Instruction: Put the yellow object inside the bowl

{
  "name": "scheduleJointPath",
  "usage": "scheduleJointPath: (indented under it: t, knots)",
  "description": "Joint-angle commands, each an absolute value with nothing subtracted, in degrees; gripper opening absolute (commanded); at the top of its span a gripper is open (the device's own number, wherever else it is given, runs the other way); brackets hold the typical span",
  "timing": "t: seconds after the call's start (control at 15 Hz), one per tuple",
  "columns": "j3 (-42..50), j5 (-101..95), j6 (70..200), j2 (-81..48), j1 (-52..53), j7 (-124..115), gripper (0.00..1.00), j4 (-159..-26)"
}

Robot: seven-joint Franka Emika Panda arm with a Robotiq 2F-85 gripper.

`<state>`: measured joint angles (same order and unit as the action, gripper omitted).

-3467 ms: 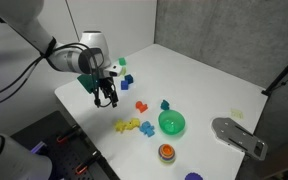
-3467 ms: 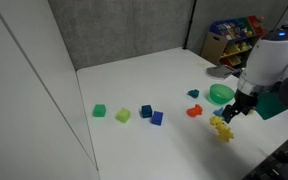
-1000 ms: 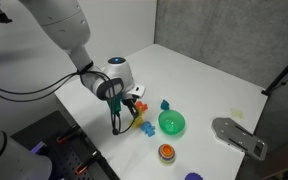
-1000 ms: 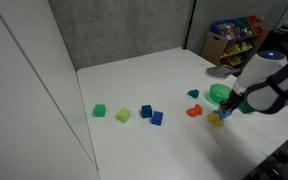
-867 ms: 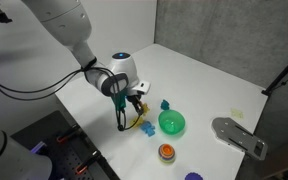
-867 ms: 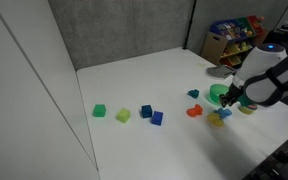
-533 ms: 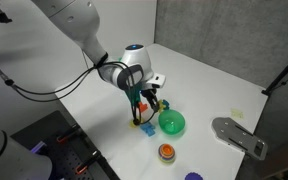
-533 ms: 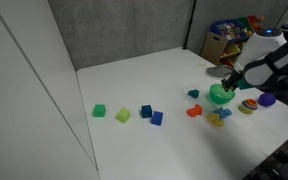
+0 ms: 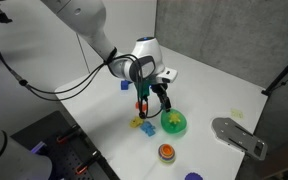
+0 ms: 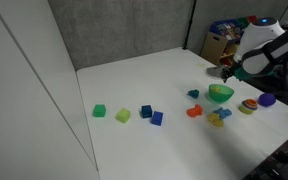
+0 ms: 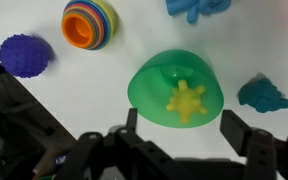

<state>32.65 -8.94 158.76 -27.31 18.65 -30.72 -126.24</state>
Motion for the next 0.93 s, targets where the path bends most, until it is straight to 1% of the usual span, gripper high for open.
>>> scheduleJointPath:
  t: [0.0, 0.13, 0.6, 0.87]
  knots:
    - [30.4, -10.8, 152.2, -24.2, 17.2, -32.5, 1.0, -124.6]
    - [27.7, -10.4, 149.0, -22.0, 15.3, -31.2, 1.0, -124.4]
    - [13.5, -4.5, 139.7, -11.4, 4.6, -19.8, 1.0, -127.0]
    - [8.6, 1.7, 132.6, -8.2, 0.5, -12.1, 1.0, -127.4]
